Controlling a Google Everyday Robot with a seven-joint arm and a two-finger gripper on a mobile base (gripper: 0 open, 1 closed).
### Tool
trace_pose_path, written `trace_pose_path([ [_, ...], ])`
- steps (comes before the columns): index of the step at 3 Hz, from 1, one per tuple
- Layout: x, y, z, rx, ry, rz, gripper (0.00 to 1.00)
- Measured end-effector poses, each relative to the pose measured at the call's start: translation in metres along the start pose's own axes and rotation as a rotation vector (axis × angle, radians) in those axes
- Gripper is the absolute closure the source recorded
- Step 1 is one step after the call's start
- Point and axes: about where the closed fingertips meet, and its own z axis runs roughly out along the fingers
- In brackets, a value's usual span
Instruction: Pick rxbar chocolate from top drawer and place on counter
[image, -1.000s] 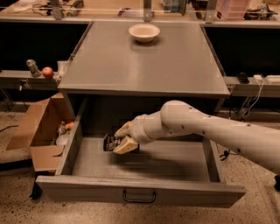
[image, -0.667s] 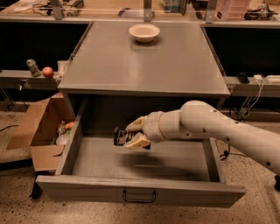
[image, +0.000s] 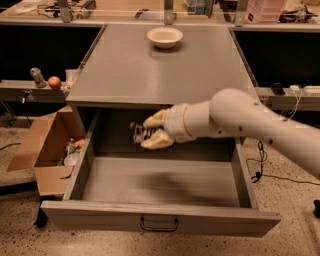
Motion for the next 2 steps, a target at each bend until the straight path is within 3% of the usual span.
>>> trace_pose_path([
  [2,-0.089,-0.094,-0.073,0.141,-0.004,-0.169,1.00],
])
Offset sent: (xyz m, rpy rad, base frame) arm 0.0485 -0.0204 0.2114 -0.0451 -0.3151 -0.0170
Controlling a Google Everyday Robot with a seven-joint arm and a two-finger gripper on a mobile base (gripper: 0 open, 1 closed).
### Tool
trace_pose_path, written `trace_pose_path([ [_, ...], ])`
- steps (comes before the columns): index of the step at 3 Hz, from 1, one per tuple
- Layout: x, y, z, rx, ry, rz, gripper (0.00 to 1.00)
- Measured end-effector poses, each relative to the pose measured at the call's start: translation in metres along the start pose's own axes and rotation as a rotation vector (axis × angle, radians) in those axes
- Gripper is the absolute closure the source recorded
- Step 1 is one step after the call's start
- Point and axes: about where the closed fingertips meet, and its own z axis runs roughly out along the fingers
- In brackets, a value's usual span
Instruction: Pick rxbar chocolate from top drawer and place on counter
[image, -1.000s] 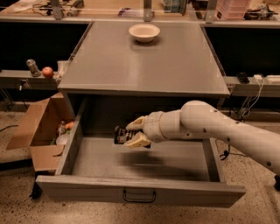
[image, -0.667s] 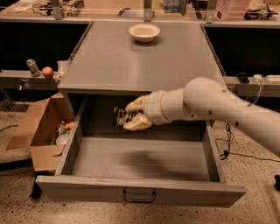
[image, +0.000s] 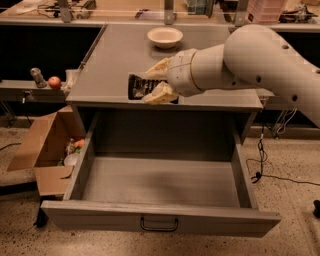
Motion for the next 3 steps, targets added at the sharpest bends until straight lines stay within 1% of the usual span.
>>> trace_pose_path([
  [1,0.002,-0.003,0.000,0.008,0.001,0.009,1.00],
  [2,0.023,-0.029,-0.001,0.078,0.009,0.093,1.00],
  [3,0.062,-0.069,0.012,0.124,0.022,0.211,1.00],
])
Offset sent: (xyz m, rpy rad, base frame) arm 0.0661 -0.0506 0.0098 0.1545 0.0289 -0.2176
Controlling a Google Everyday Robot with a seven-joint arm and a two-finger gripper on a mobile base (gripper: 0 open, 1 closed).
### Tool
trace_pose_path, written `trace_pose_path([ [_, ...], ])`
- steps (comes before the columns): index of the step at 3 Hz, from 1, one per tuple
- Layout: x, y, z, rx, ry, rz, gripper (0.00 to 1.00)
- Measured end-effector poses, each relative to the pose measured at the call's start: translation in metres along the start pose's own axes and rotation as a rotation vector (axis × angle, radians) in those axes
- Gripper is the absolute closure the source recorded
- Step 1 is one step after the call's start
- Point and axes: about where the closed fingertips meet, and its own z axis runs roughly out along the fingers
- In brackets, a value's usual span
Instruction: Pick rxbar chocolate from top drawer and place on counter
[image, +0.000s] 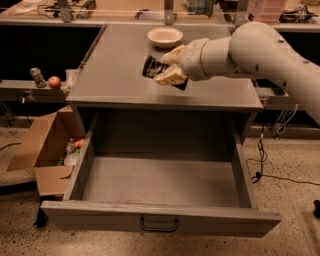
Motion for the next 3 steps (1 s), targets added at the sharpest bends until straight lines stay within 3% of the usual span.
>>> trace_pose_path([
  [1,0.029,-0.045,0.025,0.047,0.003,0.131,1.00],
  [2,0.058,-0.075,0.049,0.057,0.018,0.244,1.00],
  [3,0.059,-0.083,0.049,0.069,0.016,0.253,0.84],
])
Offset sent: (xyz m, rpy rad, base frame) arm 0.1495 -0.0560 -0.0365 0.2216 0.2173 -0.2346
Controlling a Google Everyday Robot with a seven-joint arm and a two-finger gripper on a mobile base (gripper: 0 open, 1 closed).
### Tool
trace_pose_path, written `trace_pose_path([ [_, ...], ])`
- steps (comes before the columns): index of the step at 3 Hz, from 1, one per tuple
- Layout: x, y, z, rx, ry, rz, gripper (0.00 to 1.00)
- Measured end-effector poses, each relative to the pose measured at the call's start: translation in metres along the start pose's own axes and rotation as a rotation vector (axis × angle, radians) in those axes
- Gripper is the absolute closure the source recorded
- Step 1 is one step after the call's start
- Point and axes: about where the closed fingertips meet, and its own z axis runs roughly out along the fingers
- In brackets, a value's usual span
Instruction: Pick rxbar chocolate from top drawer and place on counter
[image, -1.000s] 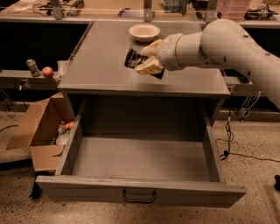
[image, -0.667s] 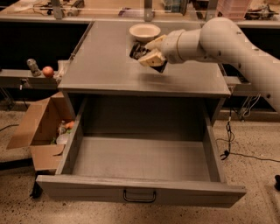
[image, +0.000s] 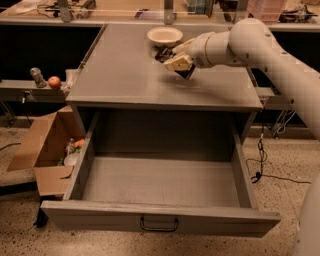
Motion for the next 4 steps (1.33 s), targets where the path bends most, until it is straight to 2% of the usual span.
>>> trace_pose_path([
  [3,0.0001,0.0005,0.0003,-0.001,0.000,0.000,0.14],
  [4,0.0001,0.0006,0.0005,-0.001,0.000,0.000,0.00],
])
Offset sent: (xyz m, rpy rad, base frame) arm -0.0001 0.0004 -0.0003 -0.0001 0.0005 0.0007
